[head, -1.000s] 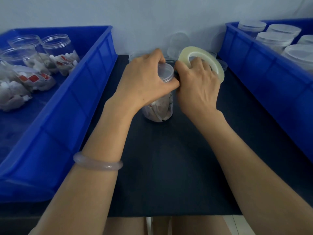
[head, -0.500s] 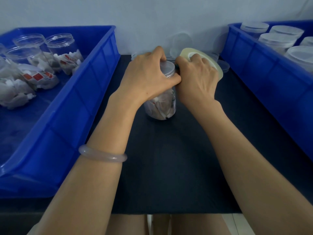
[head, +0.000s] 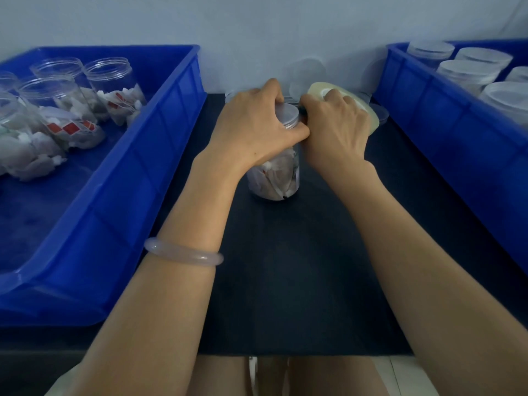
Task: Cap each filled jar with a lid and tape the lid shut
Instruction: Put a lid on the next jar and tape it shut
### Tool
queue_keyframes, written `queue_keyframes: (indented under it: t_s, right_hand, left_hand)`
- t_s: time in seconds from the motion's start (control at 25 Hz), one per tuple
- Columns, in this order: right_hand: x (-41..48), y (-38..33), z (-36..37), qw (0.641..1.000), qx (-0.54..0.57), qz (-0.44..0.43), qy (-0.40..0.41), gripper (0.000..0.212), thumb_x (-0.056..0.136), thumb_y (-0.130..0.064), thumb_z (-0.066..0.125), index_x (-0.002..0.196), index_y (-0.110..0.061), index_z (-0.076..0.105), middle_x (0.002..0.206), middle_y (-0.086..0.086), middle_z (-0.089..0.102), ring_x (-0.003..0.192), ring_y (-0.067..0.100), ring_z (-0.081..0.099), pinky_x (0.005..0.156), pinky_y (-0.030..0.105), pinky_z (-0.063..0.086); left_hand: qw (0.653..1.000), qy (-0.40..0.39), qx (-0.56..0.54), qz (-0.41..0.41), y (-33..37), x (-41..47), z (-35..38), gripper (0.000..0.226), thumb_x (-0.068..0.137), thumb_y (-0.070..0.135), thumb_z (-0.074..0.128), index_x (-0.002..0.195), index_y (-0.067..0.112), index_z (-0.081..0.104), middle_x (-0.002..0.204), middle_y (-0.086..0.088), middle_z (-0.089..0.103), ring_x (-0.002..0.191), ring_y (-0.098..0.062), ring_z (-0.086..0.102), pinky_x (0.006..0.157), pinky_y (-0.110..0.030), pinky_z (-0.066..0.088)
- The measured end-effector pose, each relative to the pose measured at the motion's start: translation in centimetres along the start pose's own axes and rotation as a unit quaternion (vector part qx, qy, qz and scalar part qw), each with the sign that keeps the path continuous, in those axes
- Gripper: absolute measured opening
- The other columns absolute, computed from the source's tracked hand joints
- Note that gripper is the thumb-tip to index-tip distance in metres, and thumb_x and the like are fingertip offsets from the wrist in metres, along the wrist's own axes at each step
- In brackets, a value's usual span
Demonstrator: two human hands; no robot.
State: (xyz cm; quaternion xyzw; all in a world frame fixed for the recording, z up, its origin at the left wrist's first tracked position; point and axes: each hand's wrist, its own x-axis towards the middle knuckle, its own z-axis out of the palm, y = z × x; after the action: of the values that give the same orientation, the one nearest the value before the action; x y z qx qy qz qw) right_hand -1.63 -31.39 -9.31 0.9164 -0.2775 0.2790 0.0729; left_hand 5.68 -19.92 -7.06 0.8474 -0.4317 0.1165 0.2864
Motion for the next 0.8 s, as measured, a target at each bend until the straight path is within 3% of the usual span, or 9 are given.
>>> queue_keyframes:
  t_s: [0.16,0.8]
  right_hand:
    - [0.3,0.1,0.1,1.0,-0.004,0.006,-0.007,0.017,0.094,-0.012,0.051,0.108,-0.016,0.06,0.11,0.015,0.057,0.102,0.037,0.056,0.07,0.039,0.032]
    - [1.3,-0.1,0.1,0.999,-0.011,0.019,-0.048,0.02,0.095,-0.013,0.053,0.112,-0.017,0.062,0.114,0.016,0.057,0.108,0.038,0.055,0.071,0.039,0.033]
  left_hand:
    - [1.0,0.001,0.004,0.001,0.0,0.1,0.0,0.051,0.073,0.055,0.064,0.108,0.021,0.051,0.095,0.009,0.054,0.083,-0.014,0.048,0.06,-0.022,0.029]
    - [1.0,-0.011,0.014,-0.005,0.4,0.2,-0.2,0.047,0.073,0.053,0.066,0.104,0.021,0.05,0.092,0.008,0.052,0.083,-0.015,0.052,0.067,-0.03,0.04]
